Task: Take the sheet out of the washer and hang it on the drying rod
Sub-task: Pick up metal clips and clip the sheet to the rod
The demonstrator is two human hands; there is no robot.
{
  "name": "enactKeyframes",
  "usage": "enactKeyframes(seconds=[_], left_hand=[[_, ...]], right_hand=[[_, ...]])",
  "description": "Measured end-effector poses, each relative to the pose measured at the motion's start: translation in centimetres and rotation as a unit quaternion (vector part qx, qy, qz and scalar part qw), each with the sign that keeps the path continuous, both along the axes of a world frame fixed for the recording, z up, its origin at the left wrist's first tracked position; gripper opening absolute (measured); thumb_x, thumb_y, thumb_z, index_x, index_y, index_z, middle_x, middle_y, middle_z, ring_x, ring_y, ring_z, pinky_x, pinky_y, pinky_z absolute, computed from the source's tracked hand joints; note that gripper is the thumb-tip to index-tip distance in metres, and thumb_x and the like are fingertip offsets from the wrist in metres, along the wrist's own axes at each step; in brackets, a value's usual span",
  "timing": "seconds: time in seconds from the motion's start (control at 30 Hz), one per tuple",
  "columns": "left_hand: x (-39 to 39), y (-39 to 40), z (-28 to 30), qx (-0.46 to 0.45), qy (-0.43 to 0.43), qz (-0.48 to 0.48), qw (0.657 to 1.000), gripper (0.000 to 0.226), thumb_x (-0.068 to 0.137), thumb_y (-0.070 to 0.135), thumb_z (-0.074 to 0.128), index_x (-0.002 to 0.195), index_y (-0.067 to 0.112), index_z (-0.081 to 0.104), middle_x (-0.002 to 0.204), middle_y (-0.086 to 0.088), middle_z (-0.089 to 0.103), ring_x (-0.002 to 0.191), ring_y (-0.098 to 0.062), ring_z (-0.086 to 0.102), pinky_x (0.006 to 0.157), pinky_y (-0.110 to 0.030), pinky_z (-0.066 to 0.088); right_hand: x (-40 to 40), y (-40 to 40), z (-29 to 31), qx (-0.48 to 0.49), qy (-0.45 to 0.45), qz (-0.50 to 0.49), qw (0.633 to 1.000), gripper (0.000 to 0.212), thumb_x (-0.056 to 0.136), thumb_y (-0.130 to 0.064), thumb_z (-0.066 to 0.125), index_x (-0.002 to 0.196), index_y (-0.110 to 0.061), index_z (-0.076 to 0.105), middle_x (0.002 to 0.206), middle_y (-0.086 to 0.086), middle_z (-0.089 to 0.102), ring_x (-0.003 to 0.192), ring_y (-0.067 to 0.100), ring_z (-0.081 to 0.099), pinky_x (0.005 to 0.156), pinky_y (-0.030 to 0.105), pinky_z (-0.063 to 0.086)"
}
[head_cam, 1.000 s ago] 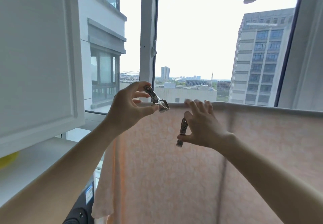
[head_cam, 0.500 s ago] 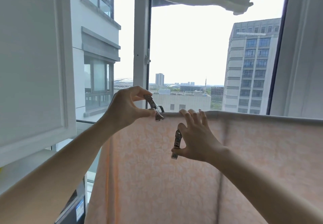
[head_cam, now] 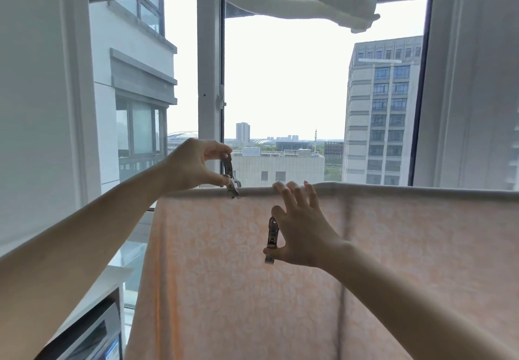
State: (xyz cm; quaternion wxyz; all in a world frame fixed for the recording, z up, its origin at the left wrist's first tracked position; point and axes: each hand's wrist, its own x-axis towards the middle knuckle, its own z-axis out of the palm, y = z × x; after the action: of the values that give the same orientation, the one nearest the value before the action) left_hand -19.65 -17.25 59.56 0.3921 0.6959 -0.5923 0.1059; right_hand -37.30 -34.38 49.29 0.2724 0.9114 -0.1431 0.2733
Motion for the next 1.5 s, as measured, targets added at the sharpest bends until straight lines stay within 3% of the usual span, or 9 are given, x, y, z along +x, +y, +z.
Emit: enactKeyframes(seconds=[0.17,0.3,0.47,0.73,0.9,1.07,1.23,1.37,1.5], left_hand=[[0.3,-0.2,-0.4,0.034,-0.004,0.007,0.999,0.081,0.070,0.018,0.085,0.142,0.010,0.046,0.134,-0.001,0.057,0.118,-0.008,0.053,0.097,-0.019,0.039],[-0.2,0.0,-0.6,0.031,-0.061,0.020,0.997,0.077,0.069,0.022,0.085,0.137,0.015,0.051,0.118,0.008,0.061,0.106,-0.004,0.057,0.099,-0.027,0.044],[-0.2,0.2,-0.3,0.039,-0.069,0.006,0.997,0.072,0.068,0.024,0.085,0.133,0.013,0.054,0.112,0.010,0.063,0.105,-0.003,0.058,0.086,-0.007,0.037],[-0.4,-0.2,0.0,0.047,-0.073,0.024,0.996,0.083,0.070,0.029,0.084,0.142,0.016,0.045,0.132,-0.002,0.059,0.114,-0.009,0.055,0.093,-0.022,0.040],[-2.2,0.1,-1.2,0.038,-0.275,0.080,0.957,0.088,0.074,0.031,0.083,0.147,0.023,0.037,0.145,0.000,0.048,0.132,-0.020,0.047,0.105,-0.029,0.034],[-3.5,-0.4,-2.9,-0.046,-0.478,0.095,0.872,0.058,0.065,0.008,0.087,0.119,0.008,0.067,0.123,-0.009,0.067,0.122,-0.028,0.058,0.111,-0.043,0.033],[-5.1,-2.6,-5.8,-0.011,-0.468,0.028,0.883,0.041,0.086,0.003,0.065,0.127,0.006,0.061,0.122,-0.010,0.067,0.110,-0.023,0.066,0.089,-0.037,0.057],[-5.2,-5.1,-7.2,-0.001,-0.450,0.043,0.892,0.049,0.099,0.008,0.041,0.148,0.009,0.036,0.149,-0.006,0.044,0.134,-0.018,0.046,0.106,-0.030,0.041],[-4.5,-7.9,-7.8,0.002,-0.409,0.016,0.912,0.057,0.098,0.018,0.049,0.151,0.015,0.028,0.151,-0.007,0.042,0.134,-0.023,0.046,0.109,-0.035,0.038]], right_hand=[[-0.2,0.2,0.1,0.002,0.011,-0.009,1.000,0.075,0.075,-0.073,0.054,0.119,-0.013,0.057,0.158,0.016,0.009,0.144,0.039,0.005,0.114,0.060,-0.007],[0.0,0.5,0.3,-0.001,0.014,-0.016,1.000,0.076,0.075,-0.074,0.053,0.120,-0.013,0.057,0.157,0.016,0.009,0.143,0.040,0.005,0.114,0.061,-0.006],[0.0,1.0,0.2,0.002,0.014,-0.016,1.000,0.074,0.075,-0.074,0.055,0.119,-0.014,0.057,0.157,0.015,0.008,0.143,0.039,0.005,0.114,0.062,-0.006],[-0.7,1.1,0.1,0.014,0.036,-0.021,0.999,0.071,0.077,-0.072,0.055,0.119,-0.015,0.055,0.159,0.014,-0.004,0.145,0.037,-0.008,0.114,0.060,-0.009],[-1.1,1.4,-0.3,0.041,0.044,0.000,0.998,0.064,0.078,-0.068,0.059,0.112,-0.014,0.054,0.159,0.013,-0.015,0.145,0.035,-0.019,0.116,0.057,-0.009],[-1.7,1.3,0.0,0.059,0.034,0.003,0.998,0.063,0.078,-0.069,0.059,0.110,-0.015,0.053,0.160,0.009,-0.013,0.146,0.034,-0.017,0.118,0.056,-0.003],[-2.4,1.2,-0.6,0.045,-0.018,-0.036,0.998,0.071,0.076,-0.071,0.058,0.114,-0.011,0.055,0.161,0.014,-0.003,0.146,0.037,-0.012,0.115,0.054,-0.011],[-4.2,0.9,0.0,0.066,-0.044,-0.076,0.994,0.073,0.077,-0.071,0.058,0.117,-0.009,0.055,0.162,0.014,0.001,0.146,0.039,-0.009,0.114,0.053,-0.009],[-6.3,0.7,0.2,0.075,-0.041,-0.105,0.991,0.074,0.077,-0.071,0.057,0.120,-0.010,0.055,0.162,0.008,0.005,0.146,0.037,-0.005,0.116,0.056,0.002]])
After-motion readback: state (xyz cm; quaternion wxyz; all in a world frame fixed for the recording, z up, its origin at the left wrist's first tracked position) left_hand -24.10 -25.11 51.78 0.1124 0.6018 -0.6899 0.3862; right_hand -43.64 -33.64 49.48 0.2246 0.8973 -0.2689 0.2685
